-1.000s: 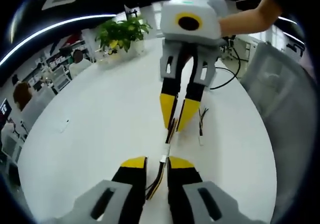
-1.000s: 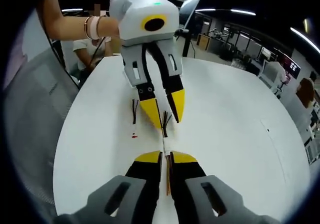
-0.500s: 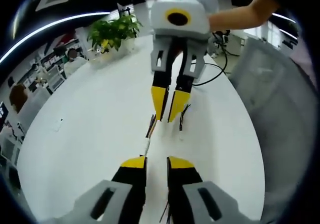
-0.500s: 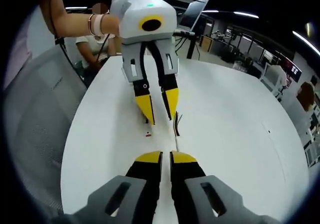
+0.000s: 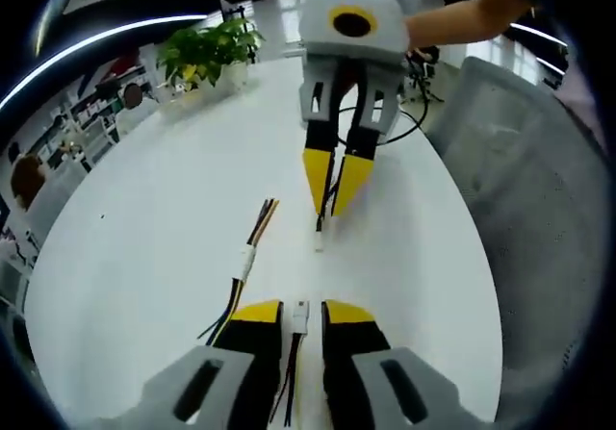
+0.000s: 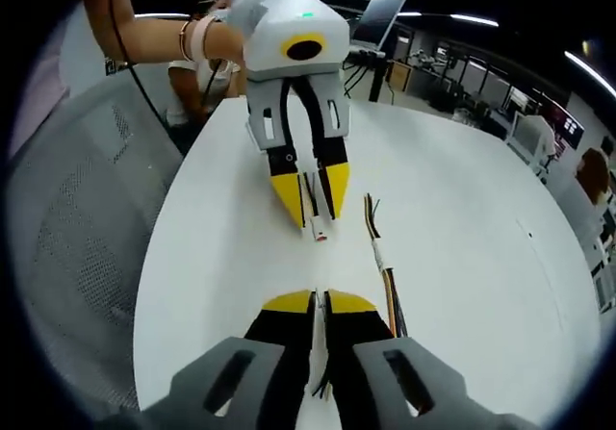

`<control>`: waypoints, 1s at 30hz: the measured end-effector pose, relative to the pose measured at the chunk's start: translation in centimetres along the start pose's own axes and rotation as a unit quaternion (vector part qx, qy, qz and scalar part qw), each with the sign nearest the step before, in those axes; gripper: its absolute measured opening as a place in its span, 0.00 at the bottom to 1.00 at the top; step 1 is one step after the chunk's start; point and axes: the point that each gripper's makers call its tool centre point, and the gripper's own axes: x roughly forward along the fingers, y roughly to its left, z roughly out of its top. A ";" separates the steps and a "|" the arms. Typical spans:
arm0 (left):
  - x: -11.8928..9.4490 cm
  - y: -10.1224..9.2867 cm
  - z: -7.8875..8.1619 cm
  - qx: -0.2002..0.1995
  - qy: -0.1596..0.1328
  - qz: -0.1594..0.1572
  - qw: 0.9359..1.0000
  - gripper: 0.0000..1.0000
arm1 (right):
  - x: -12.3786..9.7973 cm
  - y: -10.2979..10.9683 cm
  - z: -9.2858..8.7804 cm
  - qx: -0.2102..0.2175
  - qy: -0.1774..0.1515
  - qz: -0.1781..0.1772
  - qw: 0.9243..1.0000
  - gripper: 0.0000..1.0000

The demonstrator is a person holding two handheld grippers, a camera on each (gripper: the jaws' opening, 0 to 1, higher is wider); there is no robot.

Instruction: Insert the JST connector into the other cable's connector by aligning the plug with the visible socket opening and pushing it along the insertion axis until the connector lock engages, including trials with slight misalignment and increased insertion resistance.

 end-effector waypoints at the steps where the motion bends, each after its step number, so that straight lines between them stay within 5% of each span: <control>1: 0.0 0.0 0.0 0.000 0.000 0.000 1.000 0.09 | 0.1 0.1 0.0 0.001 0.001 0.002 1.000 0.01; 30: 0.1 0.4 -1.2 -0.036 -0.010 0.025 0.999 0.09 | 2.1 -0.5 -1.5 -0.012 0.033 -0.003 0.999 0.06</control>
